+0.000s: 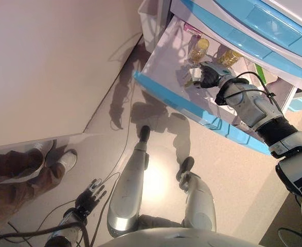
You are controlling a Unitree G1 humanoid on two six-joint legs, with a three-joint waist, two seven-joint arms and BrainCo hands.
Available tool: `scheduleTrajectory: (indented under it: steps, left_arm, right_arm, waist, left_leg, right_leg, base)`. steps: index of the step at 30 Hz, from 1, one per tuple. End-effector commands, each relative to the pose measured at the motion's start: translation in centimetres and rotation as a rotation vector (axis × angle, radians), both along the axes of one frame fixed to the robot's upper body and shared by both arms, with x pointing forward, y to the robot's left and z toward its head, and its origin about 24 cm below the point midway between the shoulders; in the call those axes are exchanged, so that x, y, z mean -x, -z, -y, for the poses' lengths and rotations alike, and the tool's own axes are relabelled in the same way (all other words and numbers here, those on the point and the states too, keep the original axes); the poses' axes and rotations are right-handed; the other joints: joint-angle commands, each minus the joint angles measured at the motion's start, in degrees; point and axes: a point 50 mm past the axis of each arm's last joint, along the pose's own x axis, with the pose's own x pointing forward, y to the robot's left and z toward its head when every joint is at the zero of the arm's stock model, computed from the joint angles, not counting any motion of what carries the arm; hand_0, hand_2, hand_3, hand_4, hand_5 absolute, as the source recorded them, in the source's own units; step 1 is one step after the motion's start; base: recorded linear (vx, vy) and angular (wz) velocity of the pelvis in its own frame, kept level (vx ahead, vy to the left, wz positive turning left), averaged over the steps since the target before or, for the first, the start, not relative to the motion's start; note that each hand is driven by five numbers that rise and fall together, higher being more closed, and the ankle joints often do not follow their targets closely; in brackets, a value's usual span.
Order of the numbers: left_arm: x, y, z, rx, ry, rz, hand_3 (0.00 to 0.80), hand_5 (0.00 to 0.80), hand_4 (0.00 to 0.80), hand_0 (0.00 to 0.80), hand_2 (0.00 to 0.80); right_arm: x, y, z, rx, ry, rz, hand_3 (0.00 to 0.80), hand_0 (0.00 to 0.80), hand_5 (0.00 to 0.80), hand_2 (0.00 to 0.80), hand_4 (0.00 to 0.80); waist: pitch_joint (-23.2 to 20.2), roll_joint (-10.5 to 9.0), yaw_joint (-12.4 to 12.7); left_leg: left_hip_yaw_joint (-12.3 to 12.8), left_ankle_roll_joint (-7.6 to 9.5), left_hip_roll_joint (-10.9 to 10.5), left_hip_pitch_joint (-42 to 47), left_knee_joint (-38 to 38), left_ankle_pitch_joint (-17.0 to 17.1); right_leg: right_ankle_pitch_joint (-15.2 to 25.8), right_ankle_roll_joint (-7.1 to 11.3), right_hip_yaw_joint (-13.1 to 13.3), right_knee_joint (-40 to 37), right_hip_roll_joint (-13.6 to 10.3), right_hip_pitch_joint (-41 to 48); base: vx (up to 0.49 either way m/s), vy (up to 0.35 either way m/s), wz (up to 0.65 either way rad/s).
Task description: Open the drawer and pick up the medicine
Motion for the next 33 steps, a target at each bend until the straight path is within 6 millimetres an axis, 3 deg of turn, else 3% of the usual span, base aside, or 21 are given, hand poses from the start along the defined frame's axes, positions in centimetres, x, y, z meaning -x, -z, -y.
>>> scheduleTrajectory:
  steps: [1, 18, 33]
  left_arm:
    - [2.0, 0.6, 0.0, 0.0, -0.008, -0.05, 0.0, 0.0, 0.0, 0.0, 0.0]
    - [2.1, 0.8, -0.1, -0.01, -0.028, -0.059, 0.0, 0.0, 0.0, 0.0, 0.0]
    - [3.5, 1.4, -0.5, -0.027, -0.068, -0.106, 0.0, 0.0, 0.0, 0.0, 0.0]
  right_arm:
    - [1.1, -3.3, 0.2, -0.001, -0.06, 0.123, 0.8, 0.8, 0.8, 0.8, 0.8]
    - [5.5, -6.8, -2.1, -0.02, -0.268, 0.274, 0.8, 0.8, 0.8, 0.8, 0.8]
    - [11.5, -9.6, -4.6, -0.08, -0.566, 0.357, 0.8, 0.8, 0.8, 0.8, 0.8]
  waist:
    - [-2.45, 0.53, 0.09]
    - [-3.08, -0.99, -2.06]
    - [-6.13, -2.68, -3.45]
  left_leg:
    - [2.9, 2.62, -0.63, 6.42, 0.26, -8.74]
    - [4.61, 2.17, 0.24, 10.91, -1.57, -9.3]
    - [5.43, 1.59, 0.95, 14.24, -4.16, -9.1]
  right_leg:
    - [11.18, -1.52, 1.88, 3.03, 1.71, -5.31]
    - [11.33, -0.67, 3.17, 0.81, 2.19, -1.86]
    - [10.98, -0.03, 3.55, -1.66, 2.56, 0.96]
  base:
    - [-0.01, -0.01, -0.07]
    - [-0.005, -0.016, -0.05]
    - [0.011, -0.01, -0.04]
